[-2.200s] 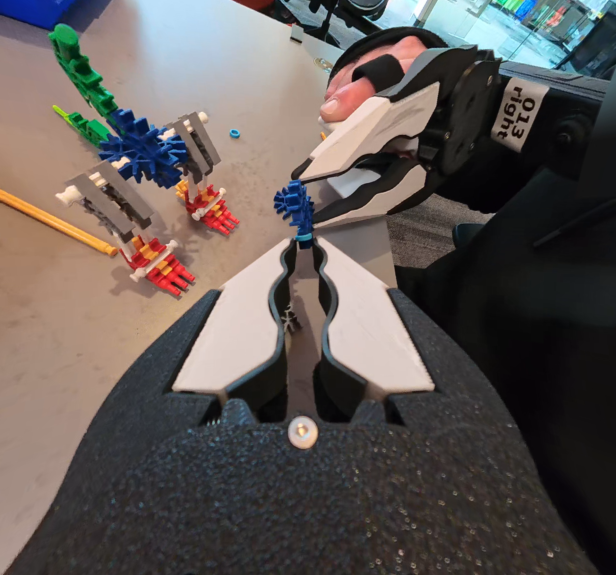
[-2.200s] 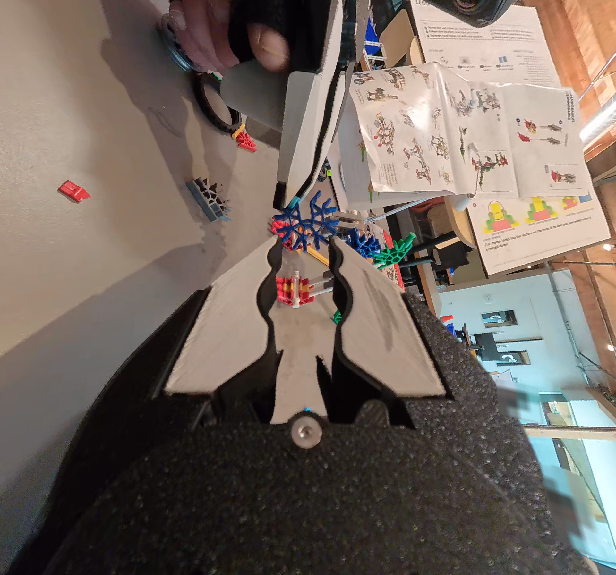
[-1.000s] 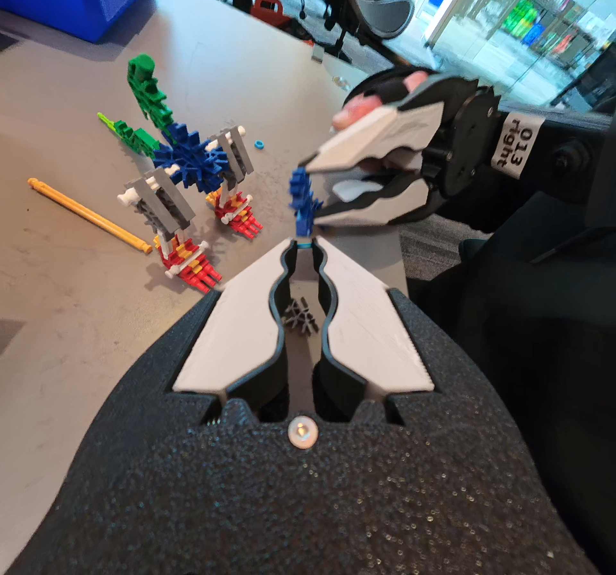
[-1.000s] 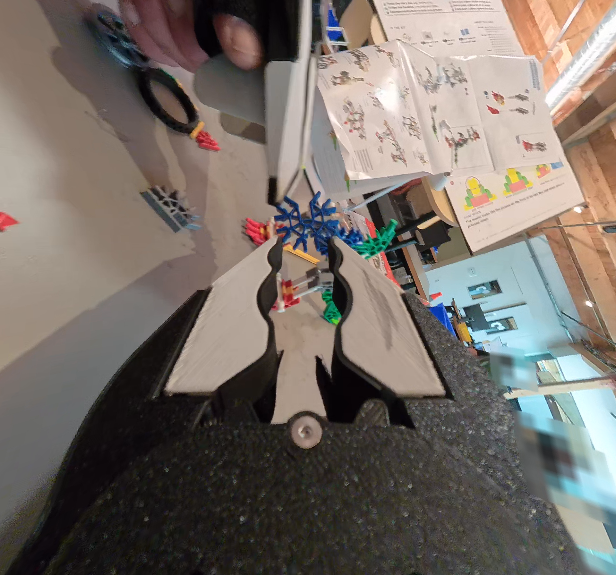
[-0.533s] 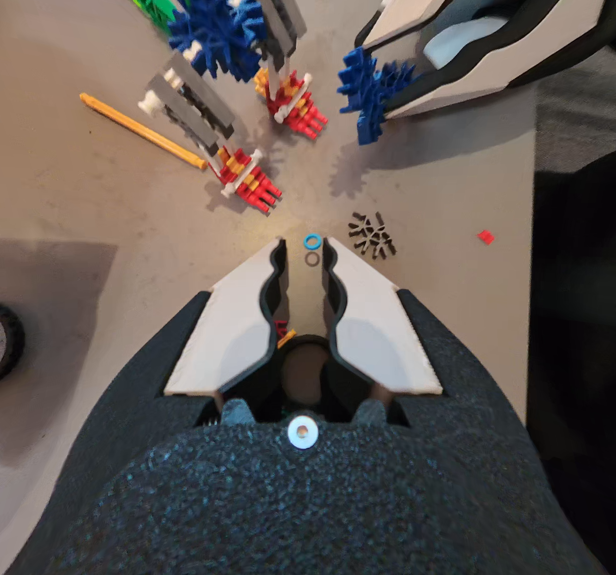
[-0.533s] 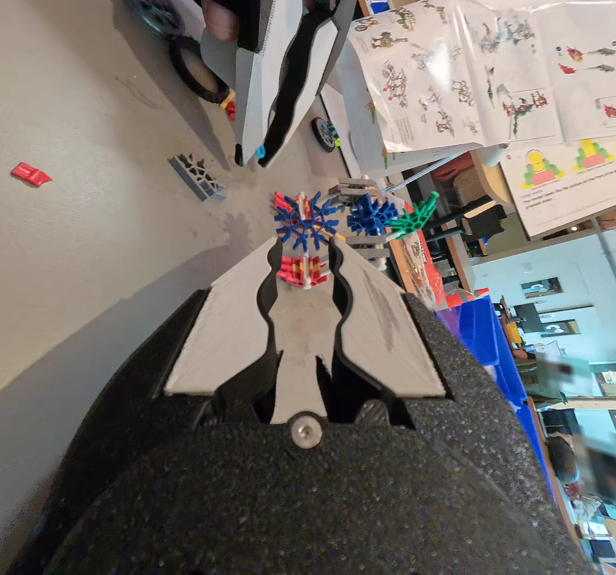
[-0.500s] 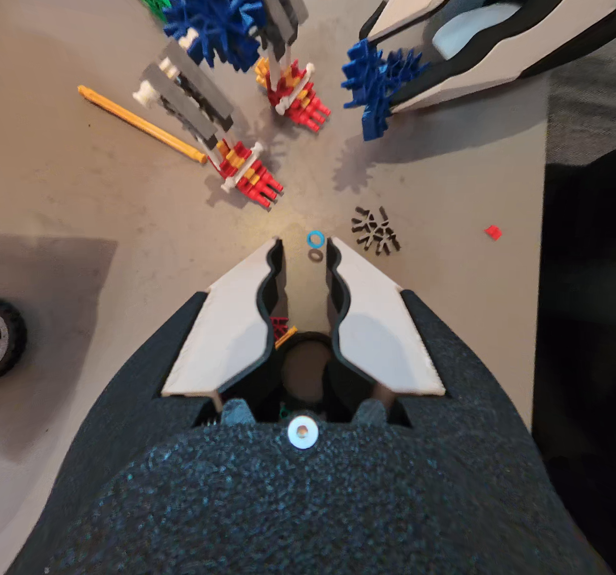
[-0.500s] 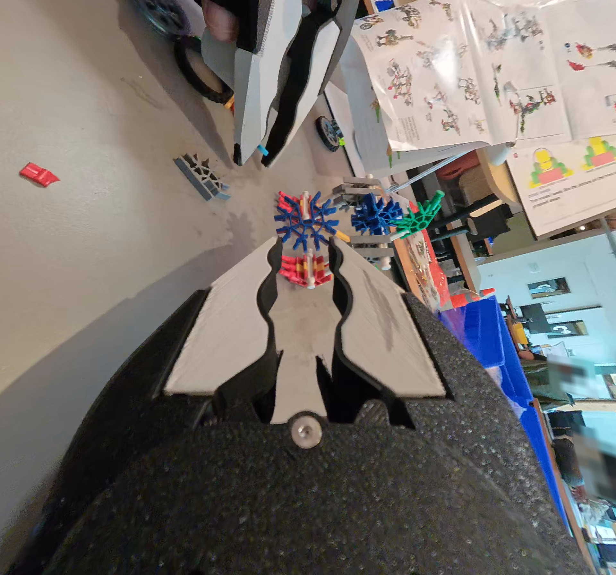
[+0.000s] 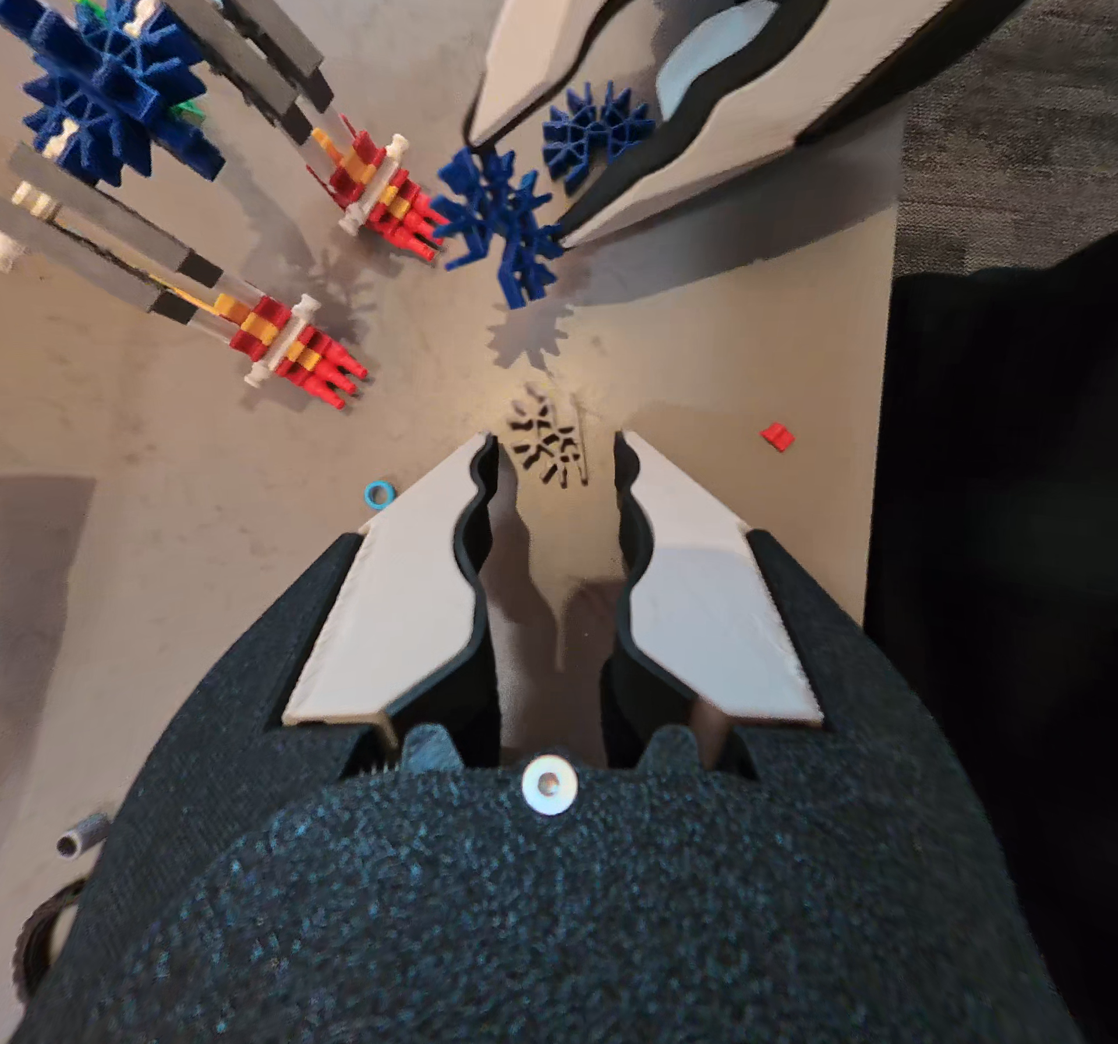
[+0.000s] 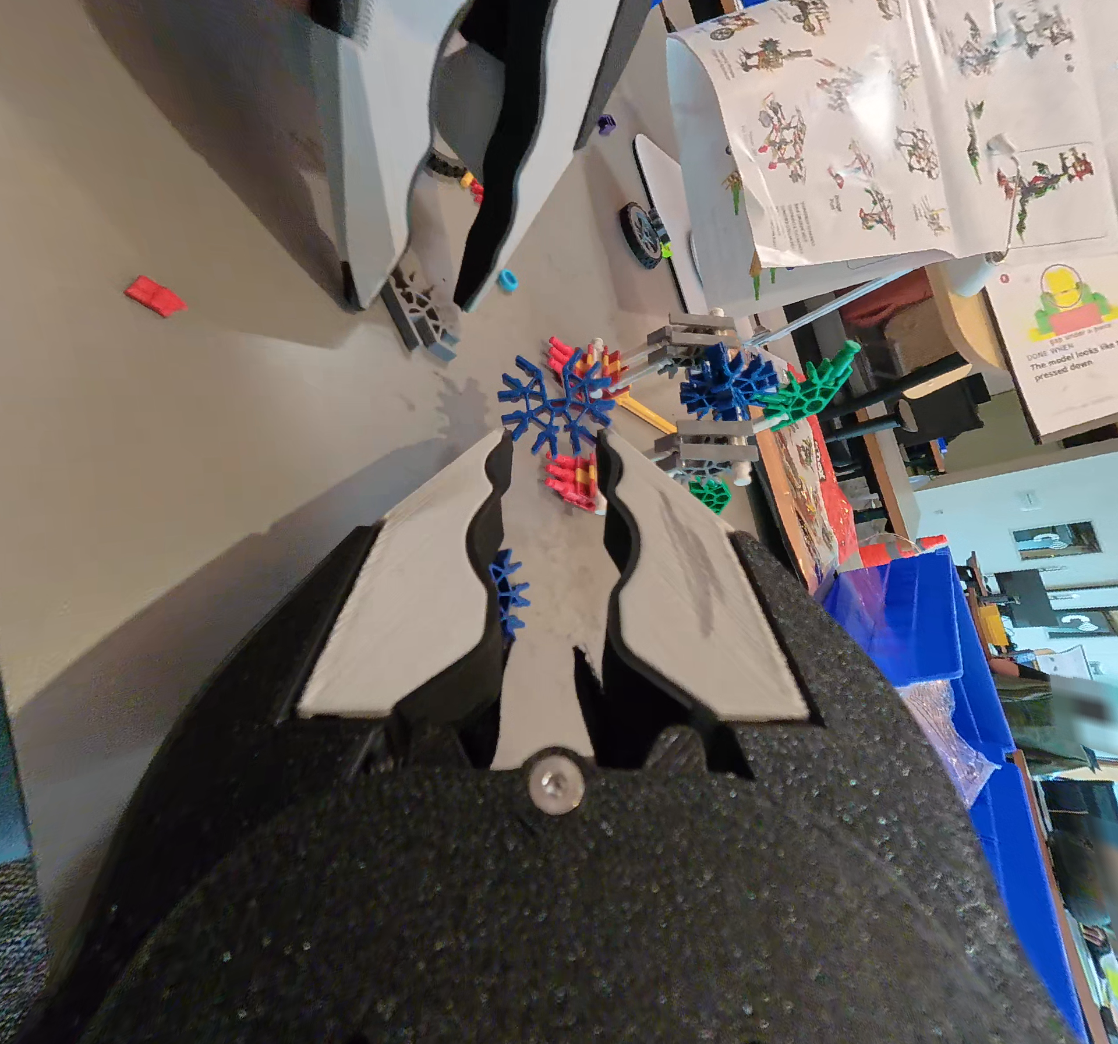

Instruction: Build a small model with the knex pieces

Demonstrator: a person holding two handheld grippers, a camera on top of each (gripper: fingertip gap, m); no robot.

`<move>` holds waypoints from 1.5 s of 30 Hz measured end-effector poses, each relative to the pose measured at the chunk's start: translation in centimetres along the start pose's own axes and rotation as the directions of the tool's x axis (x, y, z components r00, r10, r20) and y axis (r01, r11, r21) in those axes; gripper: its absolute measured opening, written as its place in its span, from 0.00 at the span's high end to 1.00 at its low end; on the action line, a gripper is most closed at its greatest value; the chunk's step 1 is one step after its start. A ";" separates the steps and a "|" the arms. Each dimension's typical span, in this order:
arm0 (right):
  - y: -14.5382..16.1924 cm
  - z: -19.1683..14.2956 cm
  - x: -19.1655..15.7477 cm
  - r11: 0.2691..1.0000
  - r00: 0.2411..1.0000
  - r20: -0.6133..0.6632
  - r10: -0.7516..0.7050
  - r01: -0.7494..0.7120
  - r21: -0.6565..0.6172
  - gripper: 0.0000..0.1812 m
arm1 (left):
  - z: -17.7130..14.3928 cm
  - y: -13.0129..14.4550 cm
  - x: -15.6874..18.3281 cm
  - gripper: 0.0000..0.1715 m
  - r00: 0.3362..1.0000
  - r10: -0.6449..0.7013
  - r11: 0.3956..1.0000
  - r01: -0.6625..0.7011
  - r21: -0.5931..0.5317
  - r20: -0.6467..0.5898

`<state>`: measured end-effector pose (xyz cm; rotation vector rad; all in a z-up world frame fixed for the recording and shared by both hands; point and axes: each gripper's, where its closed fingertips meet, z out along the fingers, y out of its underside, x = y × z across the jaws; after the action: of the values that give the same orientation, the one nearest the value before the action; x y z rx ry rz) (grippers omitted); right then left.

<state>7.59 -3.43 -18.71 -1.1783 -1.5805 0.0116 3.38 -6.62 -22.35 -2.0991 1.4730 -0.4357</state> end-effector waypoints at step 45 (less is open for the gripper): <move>-2.0 0.7 -2.0 0.957 0.959 -0.070 -0.275 0.280 0.074 0.85 | -1.0 -2.8 0.1 0.87 0.872 -0.275 0.921 0.360 0.151 -0.404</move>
<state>5.55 -5.40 -19.32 -0.8763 -1.6646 -0.1390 4.98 -6.23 -19.90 -2.1584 1.1918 -1.1347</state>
